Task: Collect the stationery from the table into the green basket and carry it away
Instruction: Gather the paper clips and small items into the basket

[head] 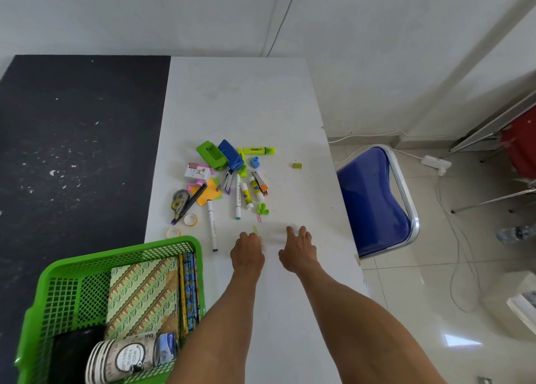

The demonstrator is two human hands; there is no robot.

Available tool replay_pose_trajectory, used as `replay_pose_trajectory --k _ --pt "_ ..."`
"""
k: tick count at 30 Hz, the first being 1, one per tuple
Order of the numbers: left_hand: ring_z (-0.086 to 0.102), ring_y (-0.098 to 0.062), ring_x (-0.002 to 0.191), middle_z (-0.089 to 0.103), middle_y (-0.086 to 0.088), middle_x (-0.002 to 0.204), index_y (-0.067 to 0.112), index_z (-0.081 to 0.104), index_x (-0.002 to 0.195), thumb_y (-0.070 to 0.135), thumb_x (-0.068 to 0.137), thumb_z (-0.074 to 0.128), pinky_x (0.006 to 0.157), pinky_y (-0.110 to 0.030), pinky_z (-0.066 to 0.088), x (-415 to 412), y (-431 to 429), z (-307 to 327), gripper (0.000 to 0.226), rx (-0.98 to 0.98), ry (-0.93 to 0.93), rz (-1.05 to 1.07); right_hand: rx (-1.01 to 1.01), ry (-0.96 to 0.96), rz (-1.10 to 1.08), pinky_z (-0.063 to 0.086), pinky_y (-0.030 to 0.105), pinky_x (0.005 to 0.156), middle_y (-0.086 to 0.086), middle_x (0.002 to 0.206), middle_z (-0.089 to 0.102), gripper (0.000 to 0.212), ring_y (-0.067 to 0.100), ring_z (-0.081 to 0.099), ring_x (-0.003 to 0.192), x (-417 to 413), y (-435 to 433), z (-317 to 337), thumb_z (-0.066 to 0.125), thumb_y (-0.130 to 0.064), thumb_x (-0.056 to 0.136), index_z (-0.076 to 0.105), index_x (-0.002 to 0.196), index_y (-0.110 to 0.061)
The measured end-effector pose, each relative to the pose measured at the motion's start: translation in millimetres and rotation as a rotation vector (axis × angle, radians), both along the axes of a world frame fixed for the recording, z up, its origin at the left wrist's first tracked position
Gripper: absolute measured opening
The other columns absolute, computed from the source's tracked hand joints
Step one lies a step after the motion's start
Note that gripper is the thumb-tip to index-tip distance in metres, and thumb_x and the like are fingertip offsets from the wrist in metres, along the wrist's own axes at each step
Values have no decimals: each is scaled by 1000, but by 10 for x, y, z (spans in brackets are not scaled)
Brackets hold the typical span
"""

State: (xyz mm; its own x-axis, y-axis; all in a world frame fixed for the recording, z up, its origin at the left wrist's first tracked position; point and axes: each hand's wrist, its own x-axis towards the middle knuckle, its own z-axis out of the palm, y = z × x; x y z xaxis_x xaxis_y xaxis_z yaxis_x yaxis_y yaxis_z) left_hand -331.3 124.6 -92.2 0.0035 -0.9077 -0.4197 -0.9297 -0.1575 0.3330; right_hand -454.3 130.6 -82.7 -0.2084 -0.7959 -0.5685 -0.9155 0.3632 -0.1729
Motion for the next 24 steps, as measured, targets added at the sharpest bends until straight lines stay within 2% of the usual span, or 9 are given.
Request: replay_pose_trajectory --k 5,10,14,19,24 --pt "59 -27 109 59 -10 118 9 56 117 13 95 50 88 -32 48 9 2 -17 23 6 9 8 -3 5 10 32 47 107 15 155 9 65 33 14 142 11 20 10 51 -24 93 17 148 -19" --pt "62 -30 102 62 -13 112 8 54 114 16 95 52 83 -36 53 31 41 13 21 0 61 75 -19 19 12 33 47 106 16 154 11 65 33 16 142 37 34 56 51 -25 93 17 148 -19" --pt "61 -27 100 62 -9 107 10 61 109 15 95 48 81 -36 52 132 37 135 20 -46 100 27 -35 18 19 34 47 106 17 154 12 65 33 16 141 171 53 145 52 -26 93 18 148 -18" --pt "59 -28 105 62 -8 111 13 66 105 17 87 54 82 -35 49 433 41 368 22 -86 133 -7 -66 4 33 35 48 104 17 153 14 65 34 18 140 483 79 292 55 -26 91 21 146 -18" --pt "62 -27 95 67 -8 100 12 68 98 16 84 58 70 -33 50 956 154 619 19 -176 193 -32 -99 -7 69 35 48 104 17 151 15 66 34 18 140 915 195 461 55 -27 91 21 147 -18"
